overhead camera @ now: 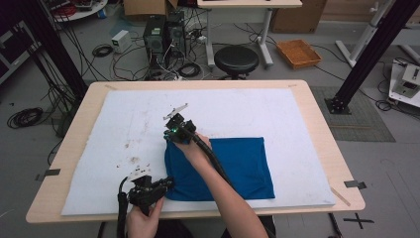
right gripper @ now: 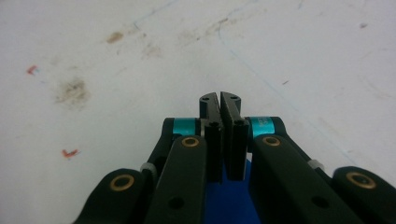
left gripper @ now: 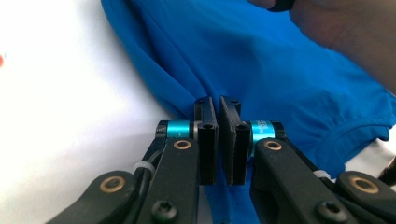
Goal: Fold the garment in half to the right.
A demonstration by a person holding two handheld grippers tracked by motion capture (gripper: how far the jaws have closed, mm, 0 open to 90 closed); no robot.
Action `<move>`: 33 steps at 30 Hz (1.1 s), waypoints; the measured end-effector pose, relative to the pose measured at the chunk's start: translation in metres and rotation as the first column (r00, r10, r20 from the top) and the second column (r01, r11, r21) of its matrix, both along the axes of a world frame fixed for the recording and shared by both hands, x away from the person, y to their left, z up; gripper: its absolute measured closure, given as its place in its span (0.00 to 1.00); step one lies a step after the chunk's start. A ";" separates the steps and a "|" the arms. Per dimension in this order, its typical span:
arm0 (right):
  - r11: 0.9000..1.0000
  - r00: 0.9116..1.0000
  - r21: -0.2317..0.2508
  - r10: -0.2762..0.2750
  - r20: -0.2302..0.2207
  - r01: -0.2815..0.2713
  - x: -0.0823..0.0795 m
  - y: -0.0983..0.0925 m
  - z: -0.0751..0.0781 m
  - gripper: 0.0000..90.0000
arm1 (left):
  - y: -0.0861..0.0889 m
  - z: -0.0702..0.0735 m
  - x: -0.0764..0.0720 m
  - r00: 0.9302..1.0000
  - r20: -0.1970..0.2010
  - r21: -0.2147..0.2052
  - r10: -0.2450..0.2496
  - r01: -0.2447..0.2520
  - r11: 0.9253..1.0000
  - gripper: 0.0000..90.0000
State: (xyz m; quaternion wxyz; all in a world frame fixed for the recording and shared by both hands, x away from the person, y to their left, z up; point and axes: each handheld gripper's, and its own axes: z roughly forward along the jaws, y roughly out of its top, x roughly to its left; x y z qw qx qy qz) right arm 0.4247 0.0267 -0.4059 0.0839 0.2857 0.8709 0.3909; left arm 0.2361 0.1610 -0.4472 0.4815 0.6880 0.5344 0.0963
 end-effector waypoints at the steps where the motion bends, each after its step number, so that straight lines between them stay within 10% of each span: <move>1: 1.000 1.000 0.029 -0.001 -0.003 0.001 0.000 -0.006 0.004 0.98 | -0.001 0.003 -0.001 1.000 0.014 0.009 -0.007 0.007 1.000 0.95; 7: 0.982 1.000 0.187 -0.010 -0.020 0.014 0.001 -0.053 0.030 0.98 | -0.025 0.028 -0.010 0.990 0.110 0.086 -0.090 0.081 0.993 0.95; 14: 0.969 0.999 0.245 -0.034 -0.025 0.040 0.000 -0.115 0.046 0.98 | -0.075 0.048 -0.004 0.970 0.124 0.072 -0.210 0.202 0.977 0.95; 26: 0.963 0.994 0.249 -0.094 -0.047 0.103 0.001 -0.235 0.042 0.98 | -0.183 0.040 0.019 0.933 0.096 0.025 -0.347 0.346 0.938 0.95; 33: 0.973 0.986 0.157 -0.163 -0.038 0.167 0.001 -0.276 0.025 0.98 | -0.229 0.023 0.031 0.927 0.047 0.016 -0.371 0.371 0.928 0.95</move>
